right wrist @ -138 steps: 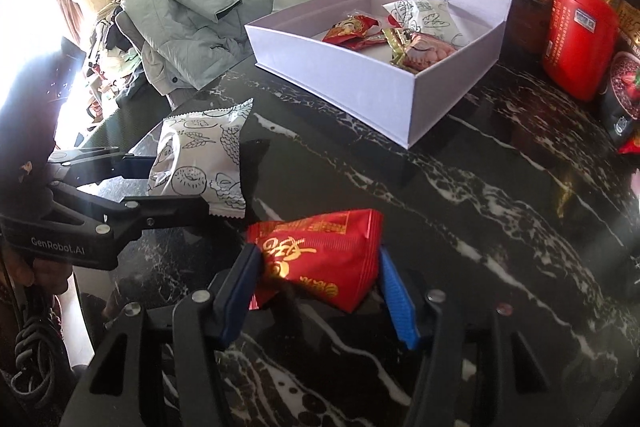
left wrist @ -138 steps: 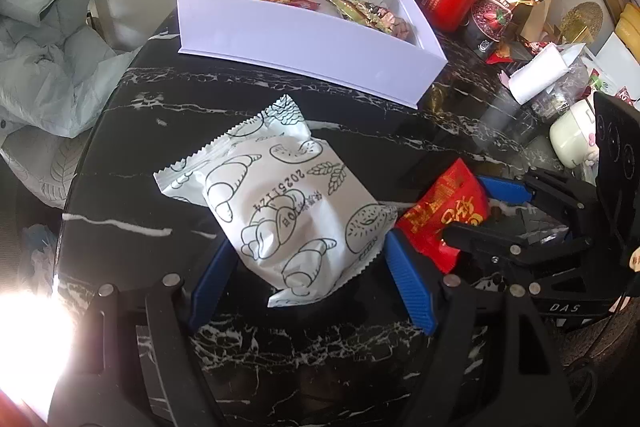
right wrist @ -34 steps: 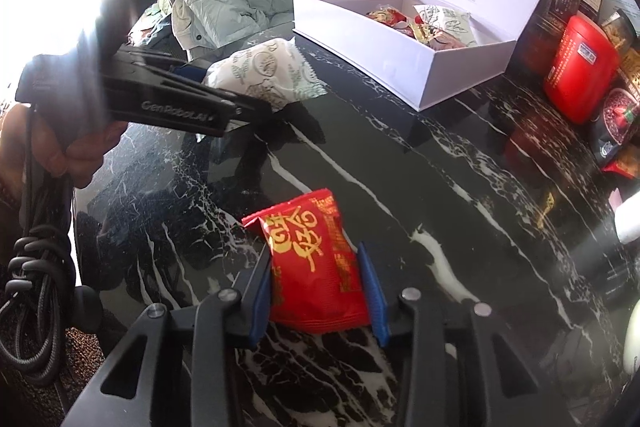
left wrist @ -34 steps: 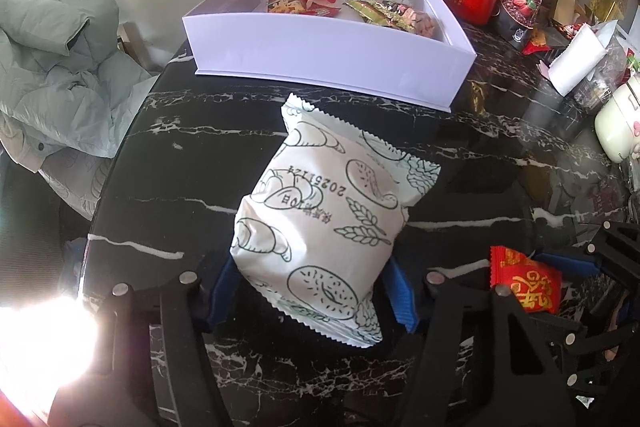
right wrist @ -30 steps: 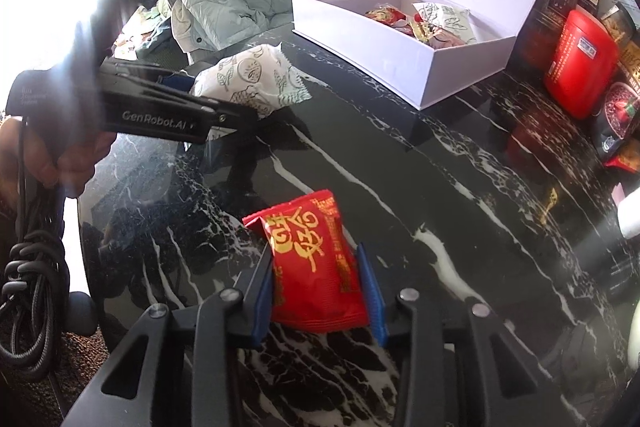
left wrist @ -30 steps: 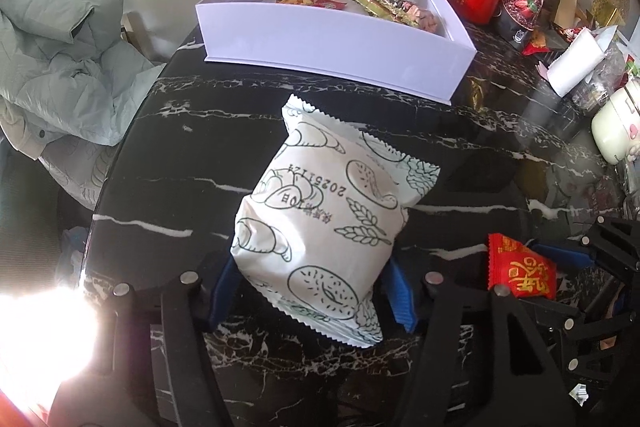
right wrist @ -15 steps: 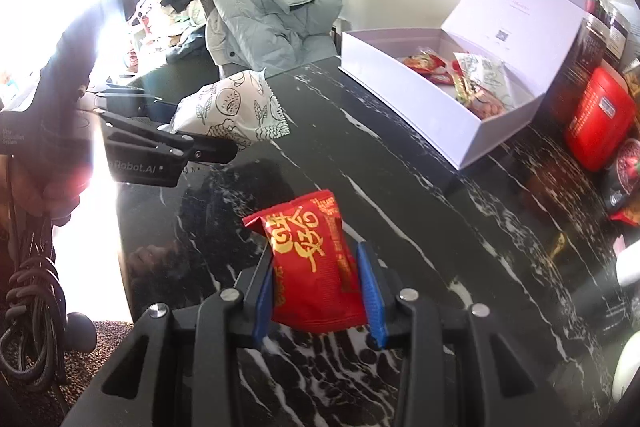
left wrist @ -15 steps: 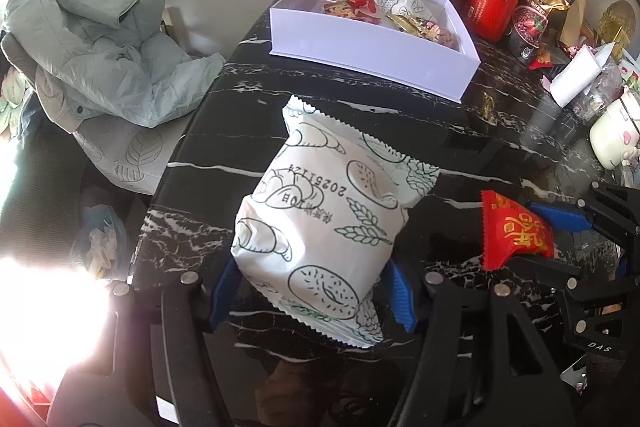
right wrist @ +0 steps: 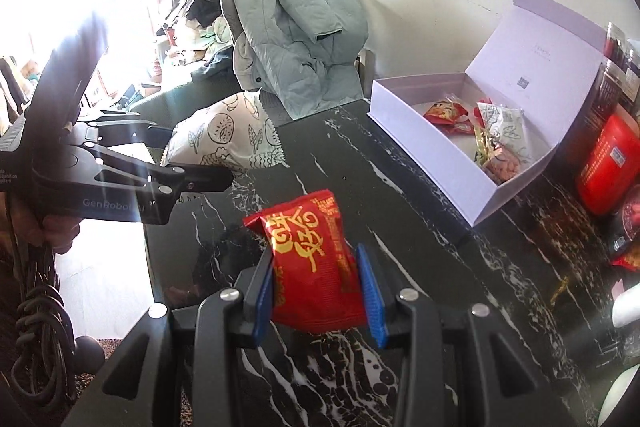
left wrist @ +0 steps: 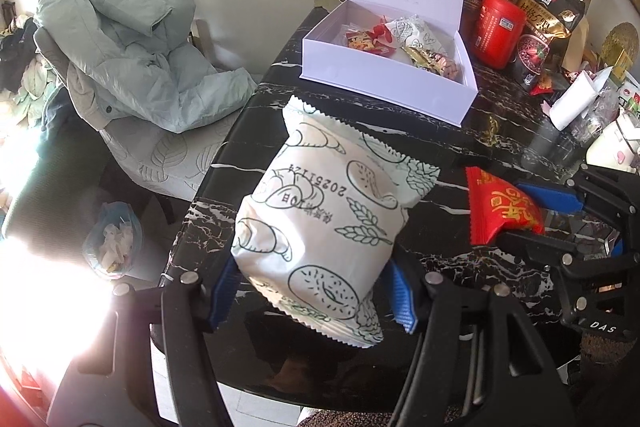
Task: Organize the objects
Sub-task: 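Lift the croissant bag with the left gripper while the right lifts the red candy bag, then carry the croissant bag and red candy bag over the lavender box with both grippers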
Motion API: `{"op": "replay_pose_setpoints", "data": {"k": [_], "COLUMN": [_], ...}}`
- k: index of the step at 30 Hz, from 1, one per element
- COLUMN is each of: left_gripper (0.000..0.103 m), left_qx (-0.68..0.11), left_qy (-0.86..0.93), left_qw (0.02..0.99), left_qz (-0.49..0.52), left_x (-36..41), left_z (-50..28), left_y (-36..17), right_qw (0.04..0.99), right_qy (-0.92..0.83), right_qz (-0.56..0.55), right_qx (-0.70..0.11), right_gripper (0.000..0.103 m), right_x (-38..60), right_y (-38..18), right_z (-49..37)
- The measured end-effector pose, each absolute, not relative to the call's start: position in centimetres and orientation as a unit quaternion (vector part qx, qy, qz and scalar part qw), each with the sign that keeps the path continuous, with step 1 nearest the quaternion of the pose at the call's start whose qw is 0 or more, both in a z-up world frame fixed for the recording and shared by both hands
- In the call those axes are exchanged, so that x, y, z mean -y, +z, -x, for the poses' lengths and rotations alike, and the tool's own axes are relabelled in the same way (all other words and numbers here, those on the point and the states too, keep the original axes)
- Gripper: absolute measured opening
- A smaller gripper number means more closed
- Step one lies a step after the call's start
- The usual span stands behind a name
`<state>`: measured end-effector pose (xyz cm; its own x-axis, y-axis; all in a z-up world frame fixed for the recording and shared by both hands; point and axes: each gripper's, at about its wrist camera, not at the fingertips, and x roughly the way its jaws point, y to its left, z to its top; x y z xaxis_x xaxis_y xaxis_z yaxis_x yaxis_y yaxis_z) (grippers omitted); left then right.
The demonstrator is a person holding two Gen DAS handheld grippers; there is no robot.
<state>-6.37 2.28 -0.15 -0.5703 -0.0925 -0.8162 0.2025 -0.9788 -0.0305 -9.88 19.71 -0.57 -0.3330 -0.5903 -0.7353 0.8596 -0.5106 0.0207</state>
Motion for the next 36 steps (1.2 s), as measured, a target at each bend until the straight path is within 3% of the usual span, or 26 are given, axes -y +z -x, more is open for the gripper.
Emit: {"op": "replay_pose_setpoints", "data": {"k": [36], "left_gripper": [0.061], "left_qx": [-0.029], "left_qy": [-0.885], "left_qw": [0.012], "left_qz": [-0.465], "left_x": [-4.5], "left_z": [16.6], "left_y": [0.3], "right_qw": [0.412], "right_qy": [-0.816], "right_qz": [-0.367], "right_qx": [-0.171], "right_gripper": [0.039], "right_x": [-21.0], "right_y": [0.7], "right_z": [18.0]}}
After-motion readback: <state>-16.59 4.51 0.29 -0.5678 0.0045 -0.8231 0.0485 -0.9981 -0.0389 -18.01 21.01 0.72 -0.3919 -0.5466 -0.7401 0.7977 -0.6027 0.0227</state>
